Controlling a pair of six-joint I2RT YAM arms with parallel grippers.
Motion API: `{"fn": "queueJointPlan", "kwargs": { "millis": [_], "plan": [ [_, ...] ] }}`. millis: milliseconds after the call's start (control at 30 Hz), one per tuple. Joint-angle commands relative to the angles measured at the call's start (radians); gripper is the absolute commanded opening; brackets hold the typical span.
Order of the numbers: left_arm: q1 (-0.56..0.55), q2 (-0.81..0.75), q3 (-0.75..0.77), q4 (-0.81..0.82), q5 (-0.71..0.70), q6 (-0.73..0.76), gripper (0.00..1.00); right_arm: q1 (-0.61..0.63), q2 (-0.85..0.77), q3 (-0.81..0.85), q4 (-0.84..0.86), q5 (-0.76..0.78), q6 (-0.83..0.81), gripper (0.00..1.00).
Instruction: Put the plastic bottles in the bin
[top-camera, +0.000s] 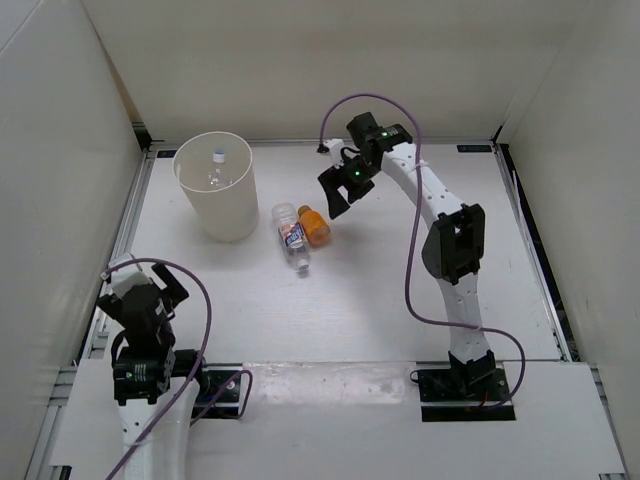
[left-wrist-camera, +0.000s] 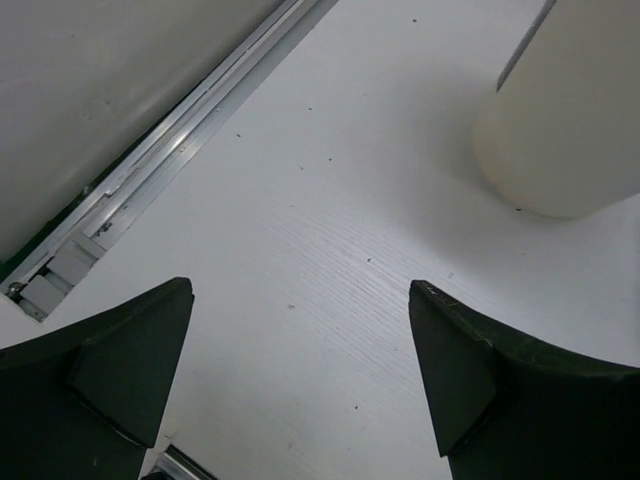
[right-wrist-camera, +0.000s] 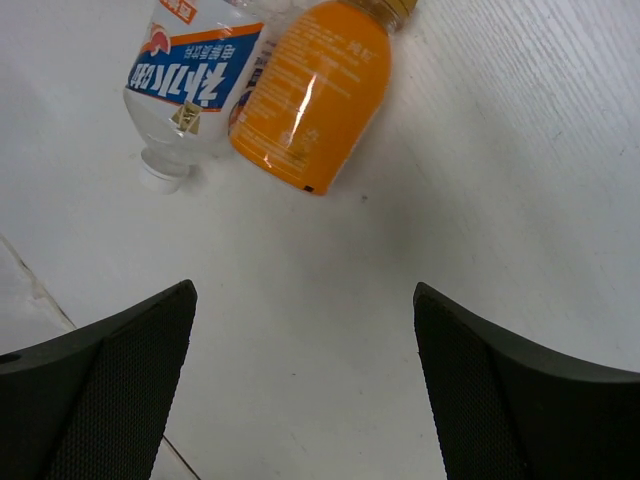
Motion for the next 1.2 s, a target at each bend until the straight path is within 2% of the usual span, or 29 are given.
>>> {"fn": "queueJointPlan", "kwargs": {
  "millis": [0,133,333,500,600,833,967,1167],
  "plan": [
    [-0.001,-0.012,0.019,-0.014,0.104,-0.044,0.99,-0.075,0.03,0.03,0.006,-0.168,0.002,0.9],
    [-0.003,0.02,0.058,-0.06,0.205,-0.055,0.99,-0.129,0.058,0.001,0.065,-0.239,0.04,0.9],
    [-0.005,0.051,0.108,-0.14,0.11,-0.128,0.99,-0.168,0.073,-0.025,0.084,-0.358,0.034,0.9],
    [-0.003,0.059,0.11,-0.132,0.167,-0.107,0.99,-0.193,0.094,-0.025,0.124,-0.414,0.097,0.9],
    [-0.002,0.067,0.104,-0.127,0.221,-0.093,0.99,-0.19,0.105,-0.024,0.131,-0.417,0.103,0.9],
    [-0.003,0.082,0.073,-0.098,0.225,-0.087,0.99,-0.158,0.159,0.054,0.085,-0.352,0.11,0.9],
    [-0.006,0.077,0.064,-0.098,0.259,-0.088,0.99,-0.126,0.173,0.031,0.116,-0.325,0.175,0.9],
    [-0.005,0.048,0.066,-0.103,0.227,-0.091,0.99,-0.066,0.232,0.12,0.11,-0.291,0.216,0.9]
  ]
}}
